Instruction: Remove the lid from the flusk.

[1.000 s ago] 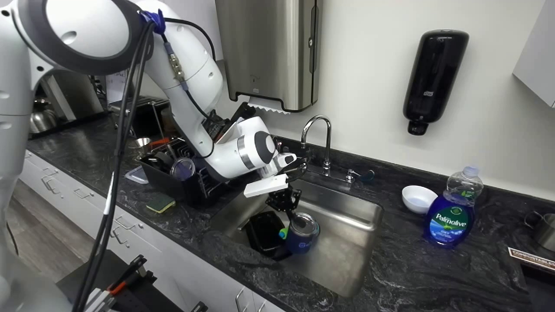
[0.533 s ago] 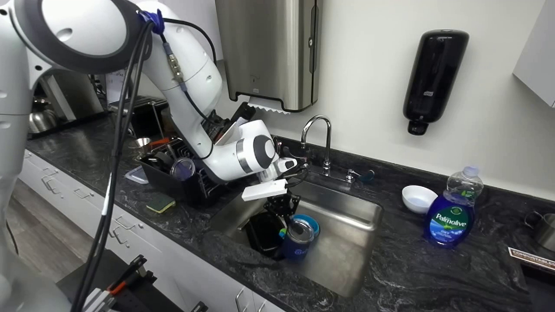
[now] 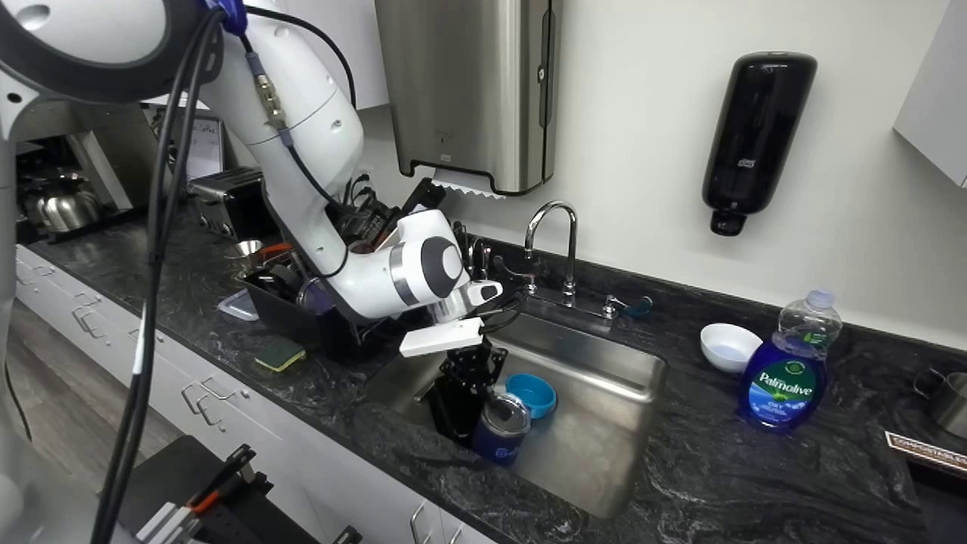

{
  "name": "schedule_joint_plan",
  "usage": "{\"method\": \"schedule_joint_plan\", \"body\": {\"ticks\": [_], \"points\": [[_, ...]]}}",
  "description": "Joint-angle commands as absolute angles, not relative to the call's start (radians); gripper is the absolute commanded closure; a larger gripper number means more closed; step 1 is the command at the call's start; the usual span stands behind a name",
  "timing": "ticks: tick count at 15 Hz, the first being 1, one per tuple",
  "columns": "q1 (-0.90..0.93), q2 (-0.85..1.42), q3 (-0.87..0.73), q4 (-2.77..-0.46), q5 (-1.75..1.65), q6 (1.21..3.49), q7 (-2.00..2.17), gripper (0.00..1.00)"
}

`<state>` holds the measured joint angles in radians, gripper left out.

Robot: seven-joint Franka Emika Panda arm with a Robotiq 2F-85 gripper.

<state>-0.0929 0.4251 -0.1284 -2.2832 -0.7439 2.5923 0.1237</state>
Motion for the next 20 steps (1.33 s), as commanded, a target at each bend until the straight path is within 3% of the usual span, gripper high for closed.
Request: {"method": "schedule_joint_plan", "body": {"ticks": [1, 20], "points": [[-0.070, 0.360, -0.151, -2.368, -0.752, 2.596, 0.095, 0.98], [-0.081, 0.139, -0.120, -2.616, -0.712, 2.608, -0.111, 0.98]]}}
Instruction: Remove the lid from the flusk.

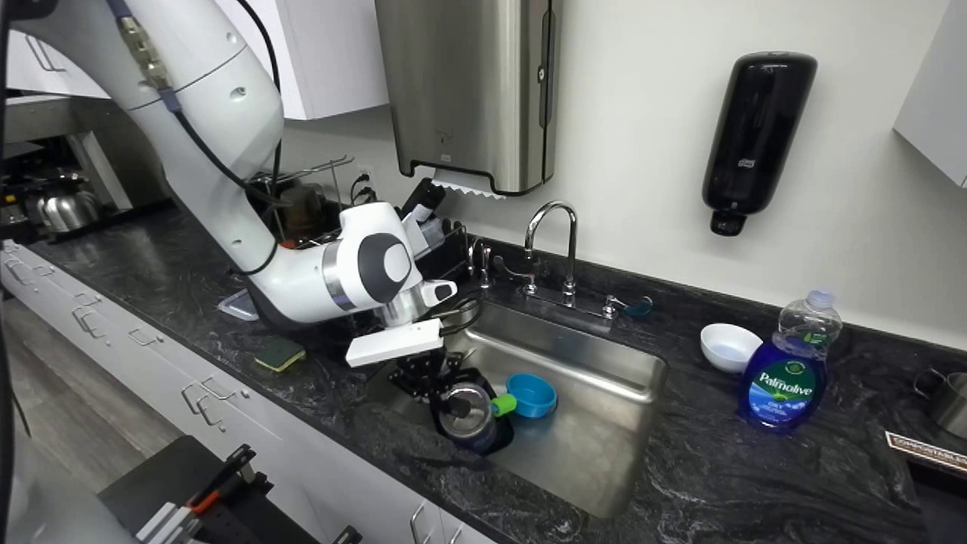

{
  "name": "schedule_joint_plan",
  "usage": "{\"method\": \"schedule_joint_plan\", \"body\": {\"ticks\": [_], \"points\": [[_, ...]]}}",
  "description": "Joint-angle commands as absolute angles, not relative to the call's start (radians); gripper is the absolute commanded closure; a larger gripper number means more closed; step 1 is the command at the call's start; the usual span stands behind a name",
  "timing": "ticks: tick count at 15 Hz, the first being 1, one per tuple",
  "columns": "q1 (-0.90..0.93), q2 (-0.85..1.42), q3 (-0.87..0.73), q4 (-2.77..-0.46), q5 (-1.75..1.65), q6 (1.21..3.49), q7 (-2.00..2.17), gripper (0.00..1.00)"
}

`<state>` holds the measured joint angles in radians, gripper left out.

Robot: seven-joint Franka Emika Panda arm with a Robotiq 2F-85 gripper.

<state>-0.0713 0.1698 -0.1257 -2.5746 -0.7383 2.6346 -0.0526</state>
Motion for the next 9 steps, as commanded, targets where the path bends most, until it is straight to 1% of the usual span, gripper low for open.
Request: {"method": "schedule_joint_plan", "body": {"ticks": [1, 5, 9], "points": [[-0.081, 0.139, -0.119, -2.616, -0.708, 2.600, -0.128, 0.98], [-0.083, 0.143, -0.118, -2.613, -0.707, 2.593, -0.180, 0.98], [-0.073, 0.182, -0.130, -2.577, -0.748, 2.596, -0.126, 0.98]]}}
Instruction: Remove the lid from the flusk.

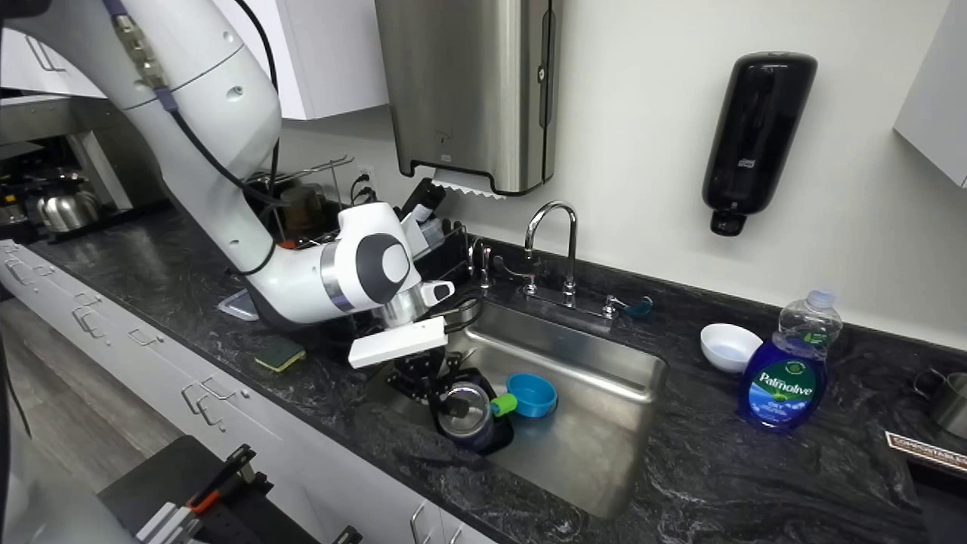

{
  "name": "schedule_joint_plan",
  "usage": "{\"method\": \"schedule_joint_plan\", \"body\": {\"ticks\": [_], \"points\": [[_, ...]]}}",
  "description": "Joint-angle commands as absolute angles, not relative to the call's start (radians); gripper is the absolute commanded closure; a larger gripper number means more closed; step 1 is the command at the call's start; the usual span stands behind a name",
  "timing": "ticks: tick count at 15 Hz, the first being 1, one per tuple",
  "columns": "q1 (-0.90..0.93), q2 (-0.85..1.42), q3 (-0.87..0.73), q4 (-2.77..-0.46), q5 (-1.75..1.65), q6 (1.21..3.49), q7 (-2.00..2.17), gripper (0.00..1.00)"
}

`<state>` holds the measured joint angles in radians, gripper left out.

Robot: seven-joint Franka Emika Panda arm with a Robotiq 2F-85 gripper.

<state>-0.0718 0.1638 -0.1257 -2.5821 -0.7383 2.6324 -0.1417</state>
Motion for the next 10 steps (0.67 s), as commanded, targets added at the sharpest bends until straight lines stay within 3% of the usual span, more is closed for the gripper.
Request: {"method": "schedule_joint_plan", "body": {"ticks": [1, 10], "points": [[-0.071, 0.197, -0.135, -2.562, -0.765, 2.600, -0.106, 0.98], [-0.079, 0.378, -0.128, -2.404, -0.754, 2.439, -0.269, 0.98]]}}
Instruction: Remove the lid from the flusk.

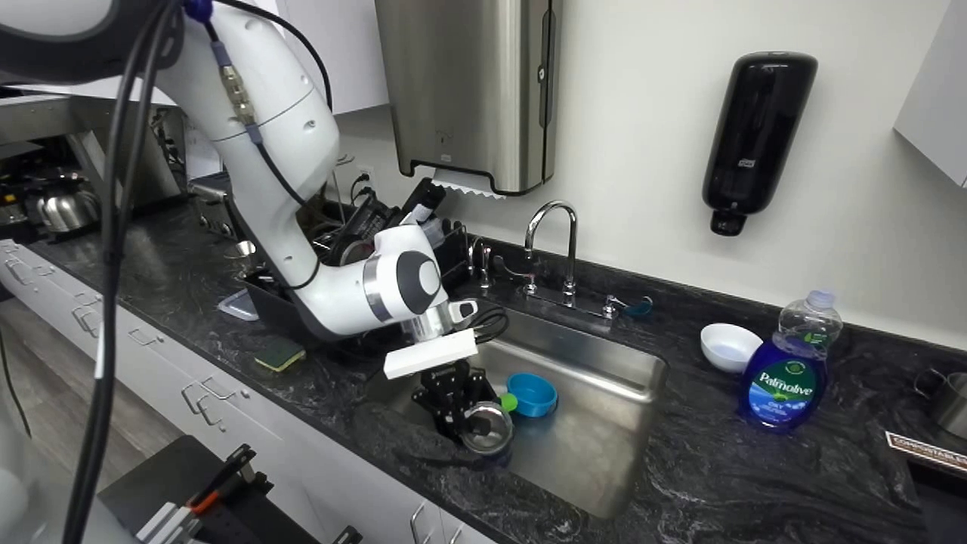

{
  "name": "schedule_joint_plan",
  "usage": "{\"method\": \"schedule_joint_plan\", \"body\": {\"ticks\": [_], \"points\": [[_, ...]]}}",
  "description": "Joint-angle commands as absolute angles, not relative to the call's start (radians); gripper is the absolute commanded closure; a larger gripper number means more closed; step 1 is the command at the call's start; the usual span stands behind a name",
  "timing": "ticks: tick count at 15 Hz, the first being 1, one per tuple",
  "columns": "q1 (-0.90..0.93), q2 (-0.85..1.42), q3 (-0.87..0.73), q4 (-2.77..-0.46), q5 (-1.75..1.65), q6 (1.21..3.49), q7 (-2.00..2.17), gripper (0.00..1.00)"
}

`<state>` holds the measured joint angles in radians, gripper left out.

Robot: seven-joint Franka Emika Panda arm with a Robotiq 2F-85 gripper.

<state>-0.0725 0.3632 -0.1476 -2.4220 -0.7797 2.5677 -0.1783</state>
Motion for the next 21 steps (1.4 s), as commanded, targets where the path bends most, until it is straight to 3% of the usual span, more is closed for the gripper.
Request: {"method": "schedule_joint_plan", "body": {"ticks": [1, 21], "points": [[-0.077, 0.383, -0.123, -2.392, -0.753, 2.407, -0.297, 0.98], [-0.084, 0.370, -0.061, -2.350, -0.796, 1.980, -0.585, 0.98]]}}
